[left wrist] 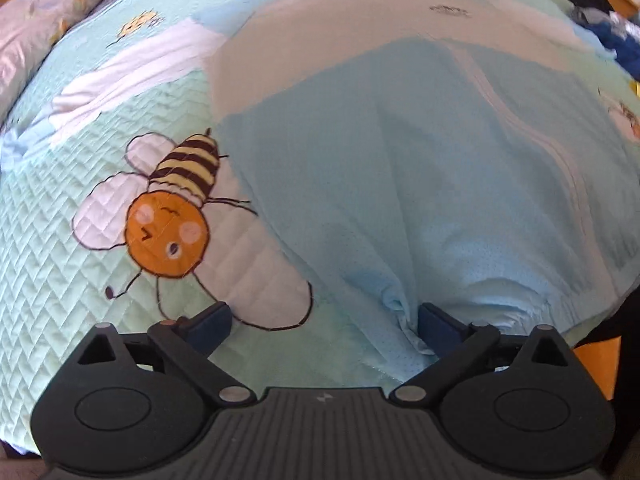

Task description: Fold clothes

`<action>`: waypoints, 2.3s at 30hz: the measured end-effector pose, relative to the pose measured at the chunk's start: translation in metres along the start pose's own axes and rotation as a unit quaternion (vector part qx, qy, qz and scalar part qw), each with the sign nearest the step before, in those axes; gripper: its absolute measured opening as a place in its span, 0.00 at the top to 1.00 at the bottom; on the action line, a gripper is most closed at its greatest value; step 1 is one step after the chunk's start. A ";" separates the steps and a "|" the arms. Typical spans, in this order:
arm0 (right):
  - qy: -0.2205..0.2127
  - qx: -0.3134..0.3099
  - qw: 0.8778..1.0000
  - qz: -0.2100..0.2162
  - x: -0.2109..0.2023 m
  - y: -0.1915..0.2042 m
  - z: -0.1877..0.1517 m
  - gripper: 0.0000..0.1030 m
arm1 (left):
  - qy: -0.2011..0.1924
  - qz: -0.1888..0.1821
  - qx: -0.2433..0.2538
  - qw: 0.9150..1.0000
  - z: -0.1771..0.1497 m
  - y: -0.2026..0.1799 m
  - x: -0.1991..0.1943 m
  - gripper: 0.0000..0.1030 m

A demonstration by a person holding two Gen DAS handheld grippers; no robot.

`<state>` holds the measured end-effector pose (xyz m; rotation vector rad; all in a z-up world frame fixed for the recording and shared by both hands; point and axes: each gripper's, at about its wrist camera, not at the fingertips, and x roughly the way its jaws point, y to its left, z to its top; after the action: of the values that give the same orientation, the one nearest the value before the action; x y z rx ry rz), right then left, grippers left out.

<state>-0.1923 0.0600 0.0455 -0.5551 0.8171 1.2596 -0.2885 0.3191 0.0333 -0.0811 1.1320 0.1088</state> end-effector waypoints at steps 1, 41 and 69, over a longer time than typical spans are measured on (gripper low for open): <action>-0.014 0.019 1.000 0.010 -0.006 -0.007 0.001 0.25 | -0.006 -0.007 -0.013 1.000 0.003 0.005 -0.005 0.07; -0.170 0.175 0.970 -0.015 0.083 -0.150 0.071 0.04 | -0.068 0.024 -0.058 0.996 0.134 -0.012 0.084 0.01; -0.185 0.213 0.958 -0.051 0.090 -0.170 0.089 0.00 | -0.101 0.139 -0.024 0.985 0.195 -0.035 0.112 0.00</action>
<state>0.0016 0.1413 0.0171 -0.0088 0.7020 1.0105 -0.0621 0.3125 0.0147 0.0440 0.9325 0.3851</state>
